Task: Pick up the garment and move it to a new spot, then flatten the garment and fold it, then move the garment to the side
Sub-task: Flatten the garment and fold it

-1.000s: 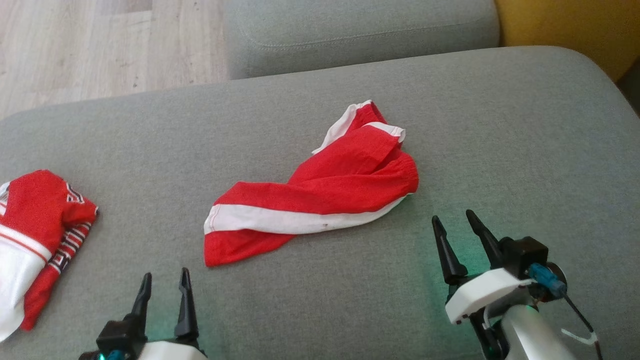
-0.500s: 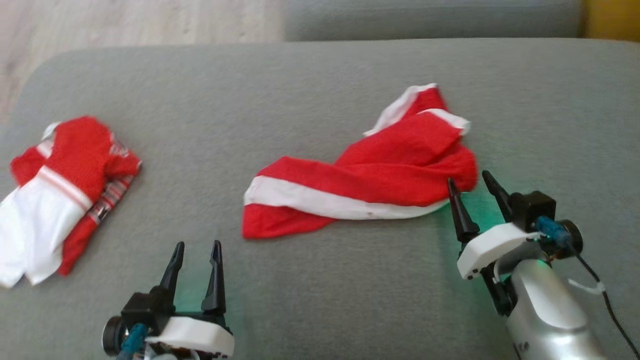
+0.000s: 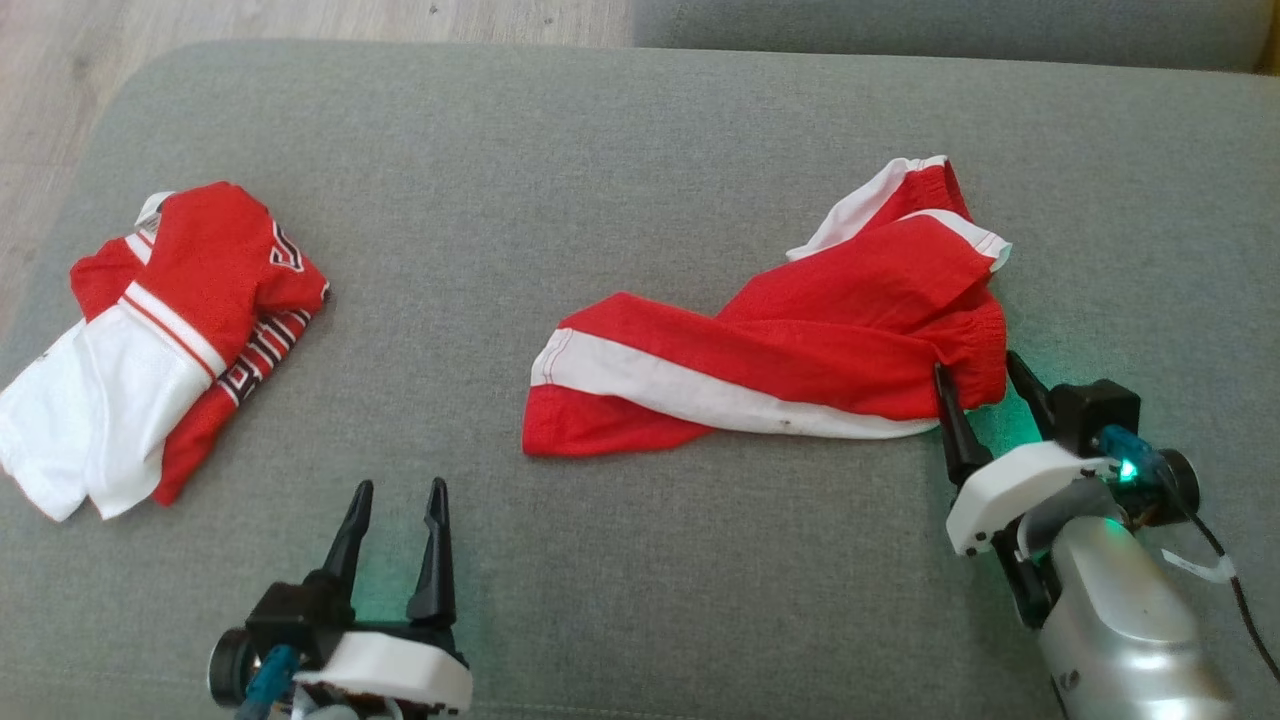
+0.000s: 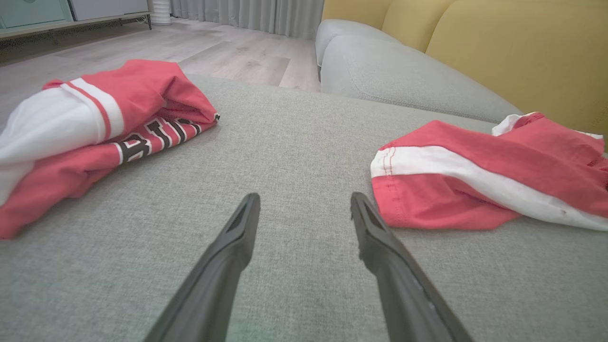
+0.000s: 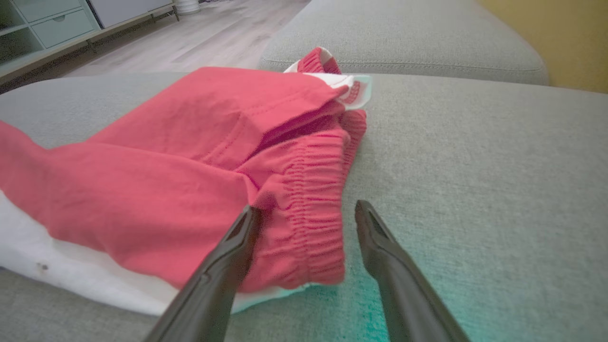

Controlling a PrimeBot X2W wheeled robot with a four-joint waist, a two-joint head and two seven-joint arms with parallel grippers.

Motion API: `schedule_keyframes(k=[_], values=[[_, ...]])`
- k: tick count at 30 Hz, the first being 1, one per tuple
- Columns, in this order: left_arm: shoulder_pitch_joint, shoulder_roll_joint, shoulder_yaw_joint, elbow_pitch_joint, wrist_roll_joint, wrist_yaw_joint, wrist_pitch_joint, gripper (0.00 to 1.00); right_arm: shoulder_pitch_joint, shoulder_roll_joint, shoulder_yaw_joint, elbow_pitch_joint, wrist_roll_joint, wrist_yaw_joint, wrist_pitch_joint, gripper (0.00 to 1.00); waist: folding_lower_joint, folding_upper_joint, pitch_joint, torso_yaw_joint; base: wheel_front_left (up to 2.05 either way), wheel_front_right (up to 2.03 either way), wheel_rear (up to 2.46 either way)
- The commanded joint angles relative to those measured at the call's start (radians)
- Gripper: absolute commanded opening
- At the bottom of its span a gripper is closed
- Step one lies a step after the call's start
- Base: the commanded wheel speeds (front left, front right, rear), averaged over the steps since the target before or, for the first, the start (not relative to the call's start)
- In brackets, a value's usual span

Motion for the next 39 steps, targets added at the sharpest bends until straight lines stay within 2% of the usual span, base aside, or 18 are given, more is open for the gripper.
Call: schedule_keyframes(k=[1,3,5,9,14,20,24,28,34,39], values=[[-0.042,0.002,0.018,-0.031,-0.006,-0.007,-0.005,1.00,-0.028,-0.001,0.015,-0.014,-0.011,-0.001,-0.006,1.00,-0.0001,0.0000,0.000,-0.001,0.00,0.00,0.00],[-0.046,0.002,0.010,-0.030,-0.008,-0.009,-0.005,1.00,-0.031,0.001,0.014,-0.002,-0.009,-0.001,-0.006,1.00,-0.0001,0.0000,-0.001,0.002,0.00,0.00,0.00],[-0.049,0.002,0.002,-0.030,-0.011,-0.011,-0.005,1.00,-0.032,0.006,0.028,-0.012,0.001,-0.001,-0.006,0.00,-0.0001,0.0000,-0.007,0.005,0.00,0.00,0.00],[-0.040,0.002,0.002,-0.025,-0.012,-0.011,-0.005,1.00,-0.027,0.022,0.100,-0.130,0.062,-0.001,-0.006,0.00,-0.0001,0.0000,-0.034,0.005,0.00,0.00,0.00],[-0.002,0.002,0.016,-0.012,-0.017,-0.011,-0.005,1.00,-0.059,0.033,0.240,-0.315,0.179,-0.001,-0.006,0.00,-0.0001,0.0000,-0.094,0.002,0.00,0.00,0.00],[0.028,0.002,0.002,0.002,-0.036,-0.012,-0.005,1.00,-0.181,0.039,0.308,-0.380,0.284,-0.001,-0.006,0.00,-0.0001,0.0000,-0.145,0.039,0.00,0.00,0.00],[0.040,0.002,-0.003,0.002,-0.043,-0.008,-0.005,1.00,-0.209,0.041,0.304,-0.334,0.327,-0.001,-0.006,0.00,-0.0001,0.0000,-0.152,0.060,0.00,0.00,0.00],[0.056,0.002,0.009,0.002,-0.045,-0.007,-0.005,1.00,-0.161,0.028,0.311,-0.225,0.364,-0.001,-0.006,0.00,-0.0001,0.0000,-0.149,0.053,0.00,0.00,0.00],[0.064,0.002,0.009,0.004,-0.055,-0.008,-0.005,1.00,-0.074,-0.052,0.290,-0.058,0.421,-0.001,-0.006,0.00,-0.0001,0.0000,-0.130,-0.005,0.00,0.00,0.00],[0.036,0.002,-0.001,0.001,-0.054,-0.009,-0.005,1.00,-0.074,-0.109,0.232,0.035,0.403,-0.001,-0.006,0.00,-0.0001,0.0000,-0.104,-0.058,0.00,0.00,0.00]])
